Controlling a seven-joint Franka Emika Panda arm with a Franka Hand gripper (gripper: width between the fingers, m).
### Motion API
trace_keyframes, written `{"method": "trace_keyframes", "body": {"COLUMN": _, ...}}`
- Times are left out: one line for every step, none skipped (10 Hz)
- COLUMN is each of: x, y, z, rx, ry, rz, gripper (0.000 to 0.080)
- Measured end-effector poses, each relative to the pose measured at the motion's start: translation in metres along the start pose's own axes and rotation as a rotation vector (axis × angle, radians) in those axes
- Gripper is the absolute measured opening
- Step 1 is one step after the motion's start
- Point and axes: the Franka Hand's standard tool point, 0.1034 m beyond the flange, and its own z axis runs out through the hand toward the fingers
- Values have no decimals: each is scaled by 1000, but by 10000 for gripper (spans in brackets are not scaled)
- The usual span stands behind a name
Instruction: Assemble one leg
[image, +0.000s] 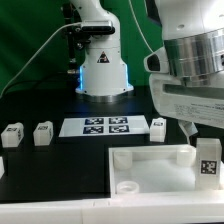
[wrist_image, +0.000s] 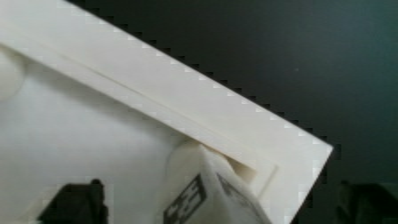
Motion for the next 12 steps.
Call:
{"method": "trace_keyframes", "body": {"x": 1, "y": 0, "z": 0, "rx": 0, "ry": 0, "rz": -94, "gripper": 649}}
{"method": "trace_keyframes", "body": {"x": 1, "y": 1, "z": 0, "rx": 0, "ry": 0, "rz": -146, "gripper": 649}}
{"method": "trace_keyframes", "body": {"x": 2, "y": -1, "z": 0, "rx": -14, "ry": 15, "rz": -262, "gripper": 649}}
{"method": "trace_keyframes", "body": {"x": 2, "y": -9, "z": 0, "rx": -37, "ry": 48, "rz": -395, "gripper": 649}}
{"method": "trace_keyframes", "body": {"x": 3, "y": -12, "z": 0, "rx": -53, "ry": 72, "rz": -535, "gripper": 649}}
{"method": "trace_keyframes", "body": {"x": 5, "y": -9, "z": 1, "rx": -57, "ry": 70, "rz": -582, "gripper": 649}}
{"method": "trace_keyframes", "body": {"x": 5, "y": -9, "z": 1, "rx": -56, "ry": 70, "rz": -579, "gripper": 649}}
{"method": "trace_keyframes", "body": {"x": 6, "y": -8, "z": 1, "rx": -59, "ry": 70, "rz": -579, "gripper": 528}}
{"method": "trace_keyframes", "body": {"x": 10, "y": -4, "z": 1, "rx": -64, "ry": 72, "rz": -553, "gripper": 380}}
{"method": "trace_keyframes", "body": {"x": 14, "y": -1, "z": 1, "rx": -70, "ry": 74, "rz": -524, "gripper": 380}}
{"method": "trace_keyframes", "body": {"x": 15, "y": 0, "z": 1, "rx": -74, "ry": 73, "rz": -536, "gripper": 311}}
{"method": "trace_keyframes", "body": {"x": 17, "y": 2, "z": 1, "rx": -75, "ry": 72, "rz": -458, "gripper": 311}}
